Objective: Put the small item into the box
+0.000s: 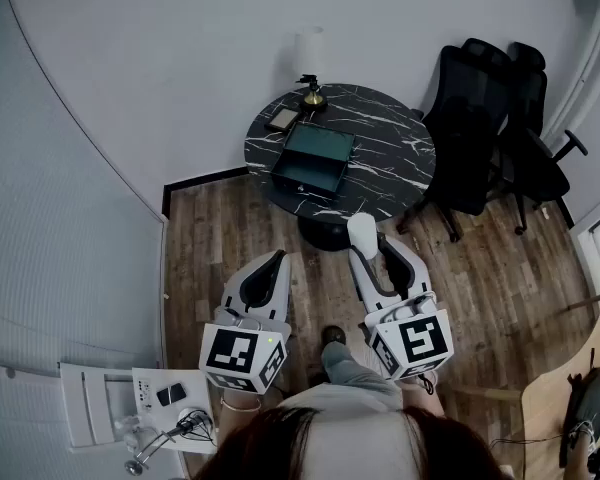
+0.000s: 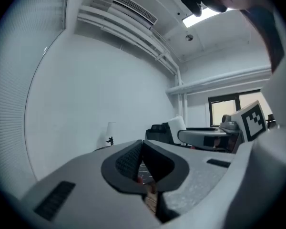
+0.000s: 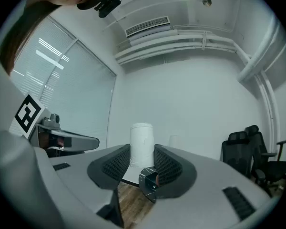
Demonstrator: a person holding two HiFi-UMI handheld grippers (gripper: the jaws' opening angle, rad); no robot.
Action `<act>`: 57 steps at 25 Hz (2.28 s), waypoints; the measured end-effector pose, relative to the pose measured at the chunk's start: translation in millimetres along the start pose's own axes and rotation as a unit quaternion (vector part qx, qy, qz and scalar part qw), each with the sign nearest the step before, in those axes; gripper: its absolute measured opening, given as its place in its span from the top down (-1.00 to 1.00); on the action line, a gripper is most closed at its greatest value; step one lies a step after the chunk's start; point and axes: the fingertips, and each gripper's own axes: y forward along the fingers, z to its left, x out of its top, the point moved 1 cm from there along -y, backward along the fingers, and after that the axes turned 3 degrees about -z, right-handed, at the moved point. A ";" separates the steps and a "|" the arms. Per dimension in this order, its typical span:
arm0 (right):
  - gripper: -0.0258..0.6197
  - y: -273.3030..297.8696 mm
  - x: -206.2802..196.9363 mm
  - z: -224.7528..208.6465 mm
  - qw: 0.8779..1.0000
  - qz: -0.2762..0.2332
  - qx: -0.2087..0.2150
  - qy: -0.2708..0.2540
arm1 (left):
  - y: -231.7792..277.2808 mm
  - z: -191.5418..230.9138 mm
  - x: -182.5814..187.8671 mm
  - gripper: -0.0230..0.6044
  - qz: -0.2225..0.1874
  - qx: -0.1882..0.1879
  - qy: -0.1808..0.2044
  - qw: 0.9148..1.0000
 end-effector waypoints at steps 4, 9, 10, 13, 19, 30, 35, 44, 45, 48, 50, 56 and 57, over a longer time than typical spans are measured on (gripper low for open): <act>0.38 10.7 -1.6 -13.8 1.000 -0.005 0.000 0.000 | 20.5 2.4 0.2 0.90 0.001 -0.001 0.001 1.000; 0.38 30.1 -4.8 -28.7 1.000 -0.005 -0.001 0.001 | 45.8 8.6 0.5 0.90 0.003 -0.008 -0.001 1.000; 0.38 34.2 -5.4 -31.4 1.000 -0.005 0.000 0.001 | 50.8 9.9 1.1 0.90 0.003 -0.008 -0.001 1.000; 0.38 46.4 -7.6 -40.4 1.000 -0.003 0.003 0.002 | 66.1 14.1 1.2 0.90 0.005 -0.008 -0.004 1.000; 0.38 68.6 -12.1 -58.8 1.000 0.000 0.008 0.001 | 94.7 25.3 -1.0 0.90 0.012 0.001 -0.007 1.000; 0.38 99.0 -23.9 -89.5 1.000 0.005 0.021 0.010 | 135.5 36.5 -3.4 0.90 0.019 0.018 -0.006 1.000; 0.38 109.7 -27.3 -100.8 0.999 0.005 0.031 0.014 | 148.9 39.4 -4.2 0.90 0.022 0.029 -0.004 0.999; 0.38 120.4 -33.9 -114.5 0.999 0.007 0.039 0.025 | 160.5 39.7 -6.6 0.90 0.031 0.039 0.001 0.999; 0.38 121.1 -34.4 -114.7 0.999 0.006 0.040 0.026 | 160.9 40.4 -7.2 0.90 0.032 0.041 0.001 0.999; 0.38 123.7 -35.9 -114.5 0.999 0.006 0.043 0.027 | 162.9 41.9 -7.8 0.90 0.033 0.043 0.000 0.999; 0.38 125.8 -37.4 -114.4 0.999 0.007 0.046 0.028 | 164.6 42.4 -8.9 0.90 0.034 0.042 0.000 0.999; 0.38 134.9 -37.0 -107.4 0.997 0.005 0.067 0.029 | 170.8 50.5 -10.7 0.90 0.035 0.043 -0.002 0.998; 0.38 137.6 -36.3 -106.8 0.997 0.002 0.068 0.028 | 172.2 52.5 -10.9 0.90 0.035 0.042 -0.002 0.998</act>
